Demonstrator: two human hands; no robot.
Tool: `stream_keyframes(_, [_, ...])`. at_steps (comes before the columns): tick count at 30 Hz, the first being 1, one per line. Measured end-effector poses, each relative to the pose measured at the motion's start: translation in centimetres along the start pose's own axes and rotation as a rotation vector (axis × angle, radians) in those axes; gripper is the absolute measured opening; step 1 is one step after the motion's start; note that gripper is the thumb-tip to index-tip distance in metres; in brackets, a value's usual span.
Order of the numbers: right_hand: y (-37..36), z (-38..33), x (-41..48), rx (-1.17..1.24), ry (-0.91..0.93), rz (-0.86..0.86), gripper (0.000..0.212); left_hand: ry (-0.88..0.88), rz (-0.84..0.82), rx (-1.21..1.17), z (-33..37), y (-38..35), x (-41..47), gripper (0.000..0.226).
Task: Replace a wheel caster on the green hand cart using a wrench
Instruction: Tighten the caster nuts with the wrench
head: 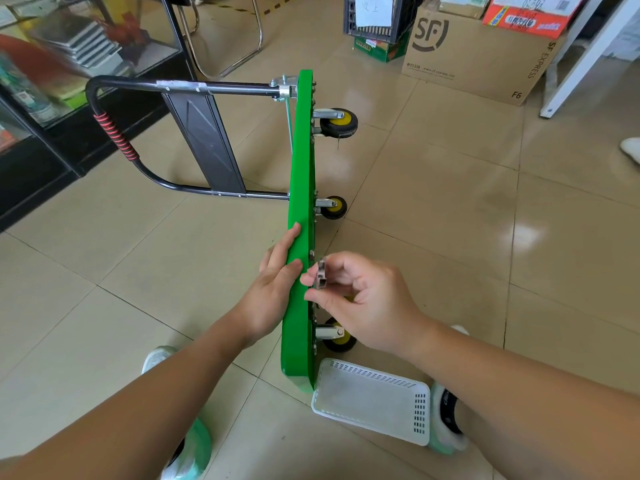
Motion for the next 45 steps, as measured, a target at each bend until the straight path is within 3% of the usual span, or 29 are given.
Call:
stream_keyframes(4, [0.2,1.0,1.1,0.070,-0.079,0.007,0.031,0.001,-0.002,0.003,0.2,-0.1,0.0,0.059])
stream_keyframes(16, [2.1,8.1,5.1,0.324,-0.599,0.108,0.016,0.027,-0.048,0.022,-0.2,-0.2,0.0,0.059])
stream_keyframes(22, [4.7,3.7,5.8,0.350,-0.411,0.147,0.021,0.030,-0.054,0.031,-0.2,-0.3,-0.1,0.061])
stream_keyframes(27, [4.3,0.6,3.3,0.252,-0.254,0.075,0.028,0.011,-0.027,0.019,-0.3,-0.2,-0.1,0.061])
stream_keyframes(45, [-0.1,0.9,0.5,0.107,-0.174,-0.058,0.035,-0.020,0.010,0.039,0.2,0.1,0.0,0.060])
Point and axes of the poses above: each hand's wrist, its own x-axis towards the middle knuckle, its own y-axis out of the back of the hand, z = x × y, the point moved 10 cm from there along x, towards the middle knuckle, and after that the axes turned 3 degrees about -z, right-handed, at the moved point
